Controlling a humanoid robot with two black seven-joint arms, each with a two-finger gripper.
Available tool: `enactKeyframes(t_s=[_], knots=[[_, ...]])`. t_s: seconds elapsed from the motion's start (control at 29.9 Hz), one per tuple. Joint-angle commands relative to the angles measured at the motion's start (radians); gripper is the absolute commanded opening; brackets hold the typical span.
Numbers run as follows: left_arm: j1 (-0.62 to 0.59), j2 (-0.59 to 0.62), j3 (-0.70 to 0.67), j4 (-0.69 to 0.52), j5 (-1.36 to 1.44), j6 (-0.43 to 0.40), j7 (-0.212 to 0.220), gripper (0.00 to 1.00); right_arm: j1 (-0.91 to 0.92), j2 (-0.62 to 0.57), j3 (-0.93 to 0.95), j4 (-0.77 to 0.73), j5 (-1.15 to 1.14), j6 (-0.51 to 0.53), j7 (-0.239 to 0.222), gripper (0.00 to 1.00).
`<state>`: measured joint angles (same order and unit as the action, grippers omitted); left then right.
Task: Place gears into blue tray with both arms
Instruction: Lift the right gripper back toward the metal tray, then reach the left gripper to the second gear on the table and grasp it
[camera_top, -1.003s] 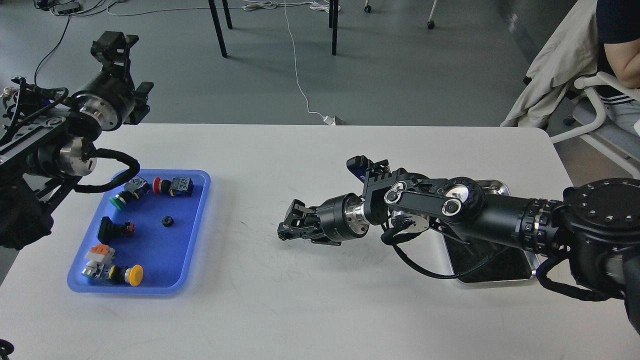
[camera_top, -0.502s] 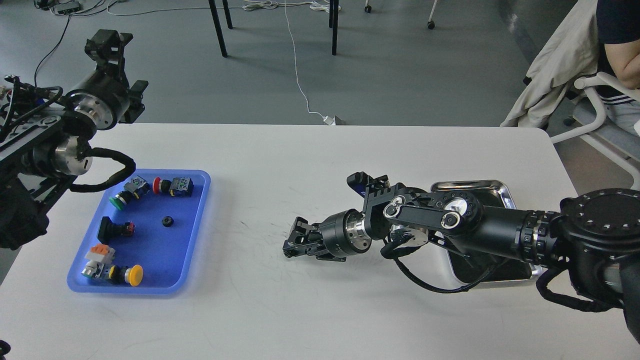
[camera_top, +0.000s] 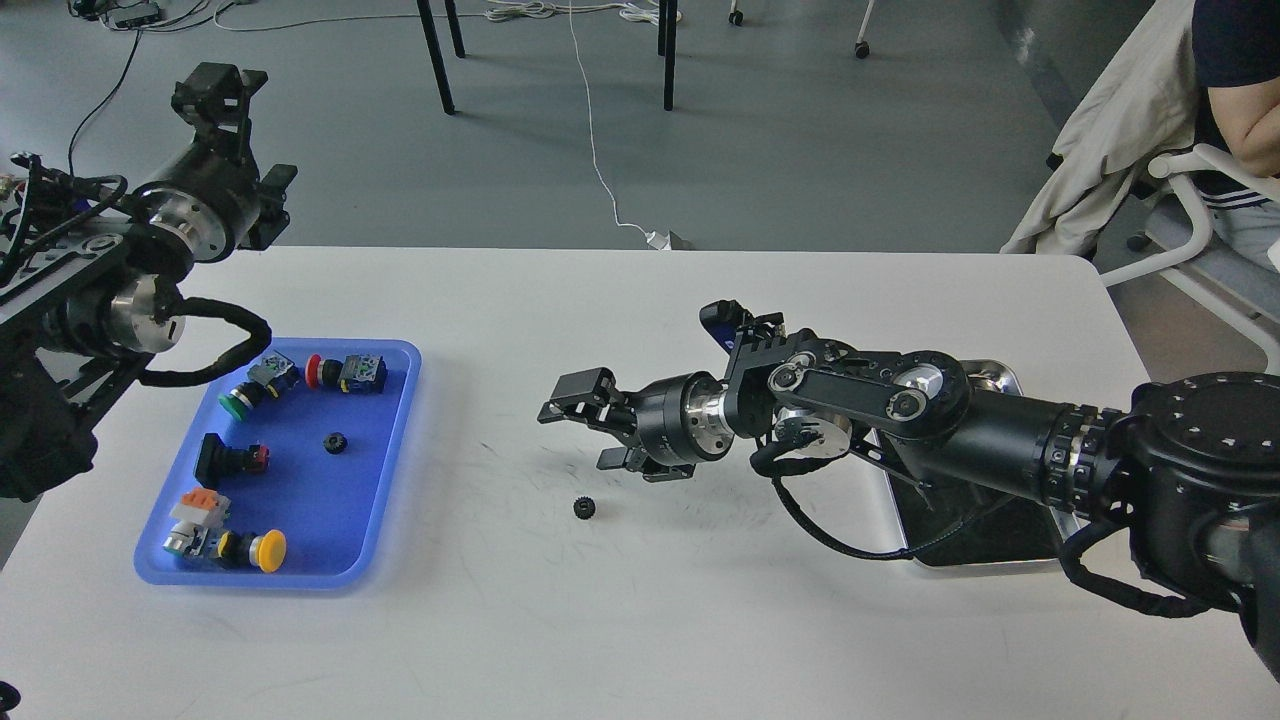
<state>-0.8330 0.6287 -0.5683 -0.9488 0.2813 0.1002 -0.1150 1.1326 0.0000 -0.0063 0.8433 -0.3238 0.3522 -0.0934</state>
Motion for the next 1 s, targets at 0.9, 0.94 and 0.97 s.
enactKeyframes(t_s=[0.9, 0.94, 0.97], knots=[[0.043, 0.099, 0.269, -0.579, 1.022, -0.166, 0.094, 0.98, -0.829, -0.542, 1.221, -0.095, 0.904, 0.136, 0.026, 0.97], [0.044, 0.082, 0.295, -0.578, 1.133, -0.154, 0.094, 0.98, -0.835, -0.523, 1.221, -0.102, 0.911, 0.136, 0.026, 0.97], [0.049, 0.072, 0.317, -0.571, 1.239, -0.140, 0.094, 0.98, -0.841, -0.506, 1.221, -0.102, 0.914, 0.136, 0.026, 0.97]])
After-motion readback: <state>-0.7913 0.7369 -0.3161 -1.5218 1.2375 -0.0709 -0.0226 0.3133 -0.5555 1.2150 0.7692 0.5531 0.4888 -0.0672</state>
